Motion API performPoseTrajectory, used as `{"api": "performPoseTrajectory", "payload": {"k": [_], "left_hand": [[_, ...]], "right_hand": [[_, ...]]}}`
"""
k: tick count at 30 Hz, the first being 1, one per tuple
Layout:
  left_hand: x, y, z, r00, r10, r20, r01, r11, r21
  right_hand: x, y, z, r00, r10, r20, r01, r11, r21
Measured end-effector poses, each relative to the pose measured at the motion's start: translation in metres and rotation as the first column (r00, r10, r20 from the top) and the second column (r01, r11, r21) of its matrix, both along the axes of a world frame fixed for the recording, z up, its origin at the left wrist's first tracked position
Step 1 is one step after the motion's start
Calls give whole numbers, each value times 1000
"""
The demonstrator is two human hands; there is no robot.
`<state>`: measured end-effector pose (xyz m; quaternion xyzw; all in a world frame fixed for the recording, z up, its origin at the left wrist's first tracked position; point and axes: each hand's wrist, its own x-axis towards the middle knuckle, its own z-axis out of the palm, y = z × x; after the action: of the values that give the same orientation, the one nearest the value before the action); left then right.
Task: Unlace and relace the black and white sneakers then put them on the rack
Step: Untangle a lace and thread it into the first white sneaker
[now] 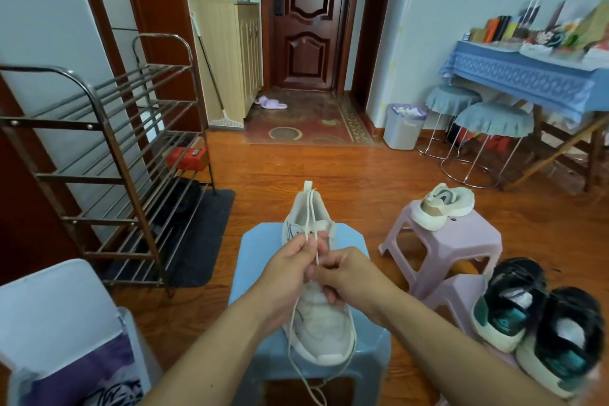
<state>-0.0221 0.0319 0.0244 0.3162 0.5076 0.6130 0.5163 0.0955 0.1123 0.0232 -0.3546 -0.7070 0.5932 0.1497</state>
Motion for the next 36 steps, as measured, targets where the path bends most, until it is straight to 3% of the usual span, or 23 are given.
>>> {"api": "performPoseTrajectory", "payload": {"k": [1,2,4,5,9,12,15,17,19,21,22,23,26,30,36], "left_hand": [[-5,-2,-3,1000,-17,-25,17,1000,1],[-13,-4,-8,989,-45,-141,47,999,11],[-24,-8,-16,901,-111,-419,130,991,16],[-26,-10,-19,863,-132,-487,157,987,12],[-30,-9,-28,854,-143,-500,156,988,-15],[-31,-9,-31,776,-160,-610,145,987,-74],[-29,-10,-32,757,-190,-624,166,981,-99],[-25,-13,-28,754,-189,-629,168,981,-93],[-14,-20,-26,645,-57,-762,48,998,-34],[3,-34,-24,490,120,-863,-176,984,37],[11,-42,-23,467,153,-871,-265,964,27],[18,-48,-25,495,139,-857,-317,948,-29],[26,-60,-33,706,14,-708,-313,903,-294],[26,-69,-38,875,21,-484,-254,871,-421],[19,-76,-37,792,-73,-606,-242,874,-421]], "right_hand": [[0,-1,1,1000,4,1,-4,1000,-3],[1,0,1,1000,0,-9,0,1000,-15],[3,4,3,999,-4,-33,2,999,-48],[3,5,5,999,4,-32,-6,999,-53],[-2,7,27,999,40,-3,-40,996,78],[-15,23,61,989,-20,-143,45,984,173],[-33,50,85,944,-100,-316,146,982,124],[-44,59,80,937,-145,-319,171,984,55],[-46,56,63,941,-177,-289,181,983,-15],[-44,54,48,927,-213,-309,201,977,-72],[-42,55,43,914,-230,-333,210,973,-95],[-41,56,41,903,-241,-356,216,970,-109],[-43,55,37,895,-238,-378,212,971,-110],[-48,47,34,908,-215,-360,201,977,-77],[-53,42,34,909,-229,-348,210,973,-91]]}}
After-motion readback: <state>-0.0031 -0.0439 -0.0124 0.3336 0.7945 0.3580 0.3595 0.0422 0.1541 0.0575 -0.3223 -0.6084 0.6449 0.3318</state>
